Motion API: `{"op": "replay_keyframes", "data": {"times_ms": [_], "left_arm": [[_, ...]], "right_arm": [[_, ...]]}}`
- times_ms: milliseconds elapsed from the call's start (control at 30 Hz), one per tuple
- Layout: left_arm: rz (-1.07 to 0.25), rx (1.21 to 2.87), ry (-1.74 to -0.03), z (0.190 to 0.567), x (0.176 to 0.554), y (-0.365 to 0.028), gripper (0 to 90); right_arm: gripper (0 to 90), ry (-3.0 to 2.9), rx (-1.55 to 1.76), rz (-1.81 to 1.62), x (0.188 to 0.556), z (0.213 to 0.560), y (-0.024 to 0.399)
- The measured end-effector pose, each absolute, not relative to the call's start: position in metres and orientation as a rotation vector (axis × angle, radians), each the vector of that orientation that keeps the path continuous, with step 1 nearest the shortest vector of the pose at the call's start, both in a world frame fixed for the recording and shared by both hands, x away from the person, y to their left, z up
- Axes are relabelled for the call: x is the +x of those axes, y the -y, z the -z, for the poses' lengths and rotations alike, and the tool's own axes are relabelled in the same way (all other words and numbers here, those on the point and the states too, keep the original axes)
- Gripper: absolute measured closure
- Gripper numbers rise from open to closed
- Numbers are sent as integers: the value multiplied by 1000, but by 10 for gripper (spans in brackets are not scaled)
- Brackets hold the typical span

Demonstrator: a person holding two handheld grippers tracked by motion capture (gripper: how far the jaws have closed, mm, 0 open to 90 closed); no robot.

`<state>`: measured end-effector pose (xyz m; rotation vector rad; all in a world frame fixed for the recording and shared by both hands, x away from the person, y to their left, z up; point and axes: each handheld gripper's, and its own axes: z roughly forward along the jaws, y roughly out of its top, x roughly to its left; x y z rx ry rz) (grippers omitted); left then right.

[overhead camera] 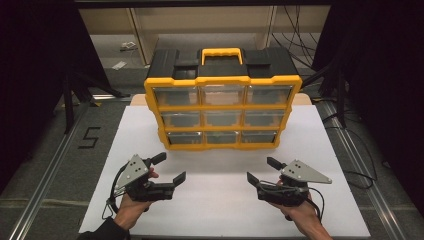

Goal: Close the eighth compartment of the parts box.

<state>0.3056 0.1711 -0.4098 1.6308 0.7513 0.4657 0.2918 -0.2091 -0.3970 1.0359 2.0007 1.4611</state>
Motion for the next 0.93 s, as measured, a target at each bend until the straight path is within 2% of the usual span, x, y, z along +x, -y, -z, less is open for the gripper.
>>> {"op": "replay_keyframes", "data": {"times_ms": [933], "left_arm": [[-467, 1630, -754, 410, 306, -171, 108]], "right_arm": [[198, -1998, 1027, -1450, 291, 397, 211]]}}
